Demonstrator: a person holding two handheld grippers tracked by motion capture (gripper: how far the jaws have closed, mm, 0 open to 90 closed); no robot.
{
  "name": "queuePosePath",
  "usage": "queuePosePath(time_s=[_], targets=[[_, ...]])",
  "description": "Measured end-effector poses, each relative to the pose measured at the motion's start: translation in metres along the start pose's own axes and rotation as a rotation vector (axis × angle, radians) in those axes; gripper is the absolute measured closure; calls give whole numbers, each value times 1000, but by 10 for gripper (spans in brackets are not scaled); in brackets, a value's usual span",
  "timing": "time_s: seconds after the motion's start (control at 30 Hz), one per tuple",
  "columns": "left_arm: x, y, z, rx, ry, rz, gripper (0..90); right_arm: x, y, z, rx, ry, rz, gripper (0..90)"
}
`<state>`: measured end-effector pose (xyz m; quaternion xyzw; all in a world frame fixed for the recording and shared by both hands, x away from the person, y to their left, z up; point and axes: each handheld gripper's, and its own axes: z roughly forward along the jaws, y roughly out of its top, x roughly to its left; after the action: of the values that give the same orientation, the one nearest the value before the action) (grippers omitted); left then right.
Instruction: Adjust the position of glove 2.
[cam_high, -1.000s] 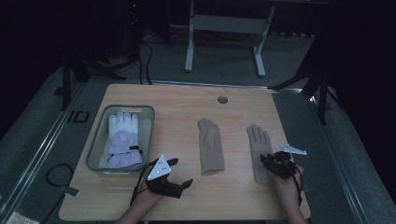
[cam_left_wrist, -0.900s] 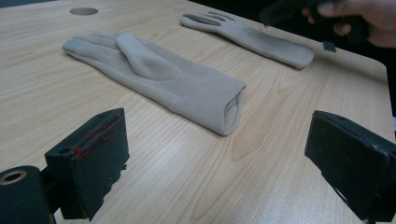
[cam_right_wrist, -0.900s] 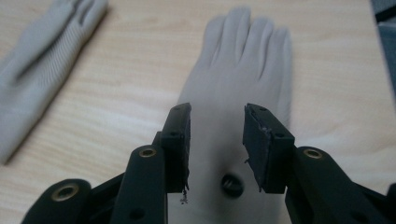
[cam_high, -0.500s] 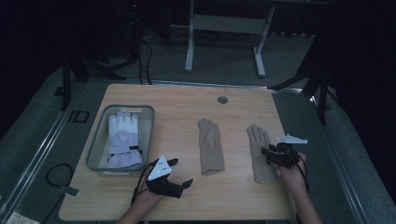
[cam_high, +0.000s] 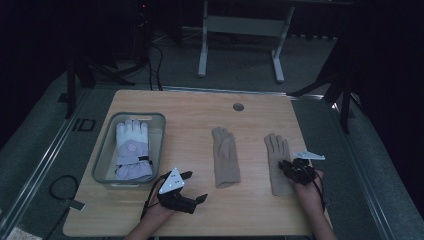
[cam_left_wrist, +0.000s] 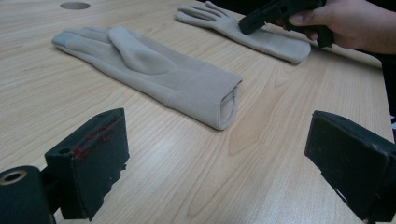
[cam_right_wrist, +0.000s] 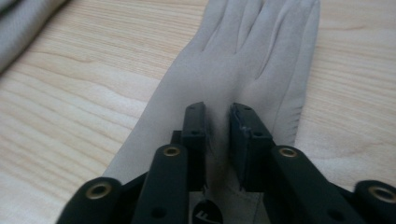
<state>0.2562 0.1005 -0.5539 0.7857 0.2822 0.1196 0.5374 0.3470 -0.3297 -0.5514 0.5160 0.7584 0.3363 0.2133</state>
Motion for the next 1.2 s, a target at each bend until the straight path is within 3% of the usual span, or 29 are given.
queuePosePath(time_s=[0.07,0.27,0.6,0.8,1.03,1.2], targets=[[0,0,0,-1,-1,1,60,6,0,1,-10,-30,0,809],[0,1,-1,-6,1,0,60,11,2,-2,-24,-60,24,867],[1,1,-2,-9,3,-8,60,14,31,-34,-135,-46,66,868],[1,1,-2,-6,7,-9,60,24,51,-46,-175,-48,81,868],[2,1,-3,-8,8,-9,60,45,70,-48,-200,-61,82,868],[1,2,-3,-9,8,-7,60,66,83,-43,-215,-26,85,868]])
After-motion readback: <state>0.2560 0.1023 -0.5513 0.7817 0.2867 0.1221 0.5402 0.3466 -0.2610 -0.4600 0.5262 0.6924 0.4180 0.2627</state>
